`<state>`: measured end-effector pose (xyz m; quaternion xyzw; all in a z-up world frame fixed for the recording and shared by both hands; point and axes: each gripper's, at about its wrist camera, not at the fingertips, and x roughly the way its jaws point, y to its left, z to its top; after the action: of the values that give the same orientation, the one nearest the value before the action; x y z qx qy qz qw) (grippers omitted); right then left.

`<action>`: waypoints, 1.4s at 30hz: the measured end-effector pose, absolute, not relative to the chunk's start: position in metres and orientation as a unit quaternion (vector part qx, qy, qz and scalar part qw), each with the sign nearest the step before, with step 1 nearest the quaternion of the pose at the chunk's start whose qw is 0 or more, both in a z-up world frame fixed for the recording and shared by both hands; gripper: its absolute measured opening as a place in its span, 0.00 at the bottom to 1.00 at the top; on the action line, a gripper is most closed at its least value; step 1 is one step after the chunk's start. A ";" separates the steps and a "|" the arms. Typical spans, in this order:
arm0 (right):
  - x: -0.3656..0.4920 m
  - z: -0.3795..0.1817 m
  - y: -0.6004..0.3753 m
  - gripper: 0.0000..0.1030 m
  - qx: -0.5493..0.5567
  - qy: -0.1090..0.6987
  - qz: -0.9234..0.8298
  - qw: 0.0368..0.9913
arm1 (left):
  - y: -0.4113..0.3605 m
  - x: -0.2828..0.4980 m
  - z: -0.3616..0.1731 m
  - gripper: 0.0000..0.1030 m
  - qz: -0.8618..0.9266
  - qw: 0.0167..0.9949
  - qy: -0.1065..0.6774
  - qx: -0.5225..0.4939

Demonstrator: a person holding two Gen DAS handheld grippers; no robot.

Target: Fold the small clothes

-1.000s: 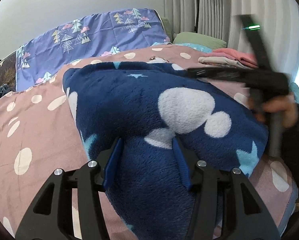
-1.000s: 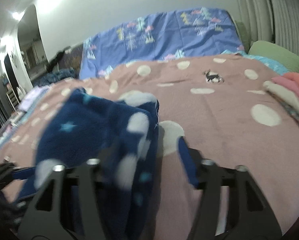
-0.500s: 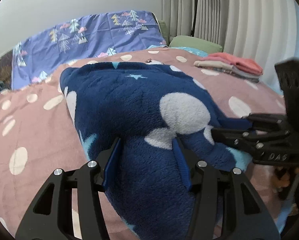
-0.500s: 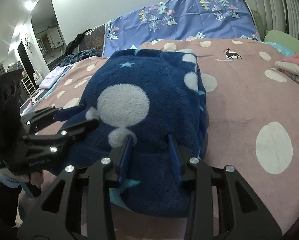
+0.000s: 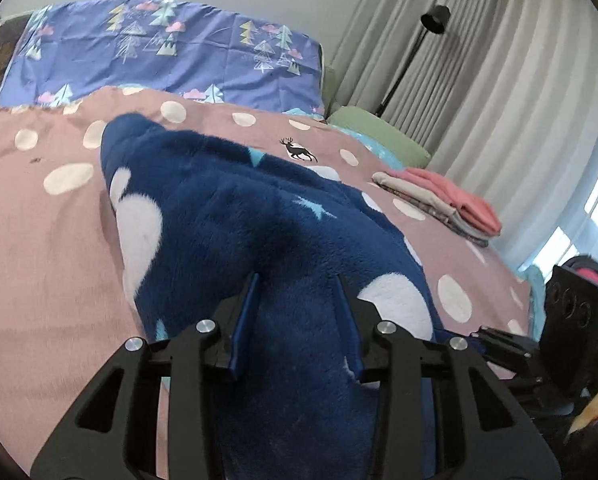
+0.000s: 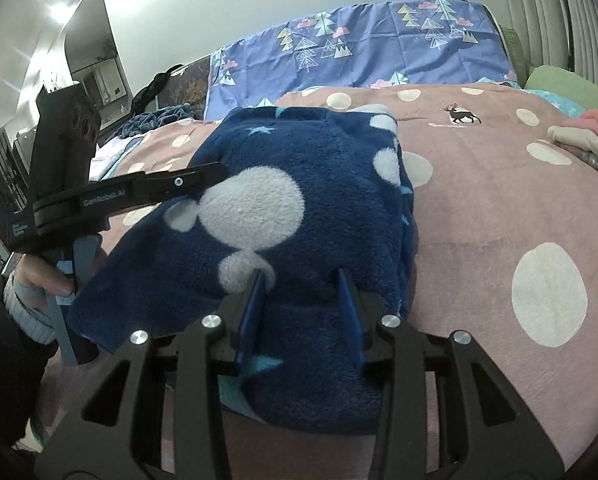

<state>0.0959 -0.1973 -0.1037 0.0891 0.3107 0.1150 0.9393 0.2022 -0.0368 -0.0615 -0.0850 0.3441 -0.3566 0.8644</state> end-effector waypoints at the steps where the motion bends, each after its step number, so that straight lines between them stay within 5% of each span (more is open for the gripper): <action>1: 0.096 -0.104 -0.196 0.37 0.086 0.310 0.114 0.940 | -0.035 0.202 -0.061 0.38 -0.360 0.862 0.346 -0.091; 8: 0.095 -0.104 -0.195 0.37 0.083 0.308 0.113 0.941 | -0.027 0.203 -0.059 0.41 -0.360 0.853 0.348 -0.149; 15: 0.095 -0.105 -0.197 0.37 0.085 0.307 0.113 0.941 | -0.039 0.204 -0.034 0.80 -0.381 0.840 0.360 -0.144; 22: 0.096 -0.105 -0.198 0.37 0.085 0.307 0.113 0.941 | -0.066 0.232 0.009 0.80 -0.341 0.880 0.325 -0.062; 24: 0.096 -0.105 -0.198 0.37 0.085 0.307 0.113 0.941 | -0.074 0.251 0.003 0.63 -0.348 0.869 0.346 -0.068; 28: 0.096 -0.105 -0.198 0.37 0.086 0.307 0.115 0.941 | -0.076 0.281 -0.039 0.53 -0.359 0.820 0.426 -0.133; 34: 0.096 -0.104 -0.195 0.37 0.078 0.304 0.111 0.943 | -0.076 0.275 -0.043 0.55 -0.369 0.818 0.425 -0.114; 42: 0.095 -0.104 -0.198 0.37 0.085 0.303 0.116 0.942 | -0.095 0.268 -0.042 0.75 -0.380 0.823 0.417 -0.066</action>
<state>0.0955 -0.1983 -0.1043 0.0855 0.3026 0.1160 0.9422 0.2683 -0.0949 -0.0420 -0.0659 0.4170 -0.3798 0.8231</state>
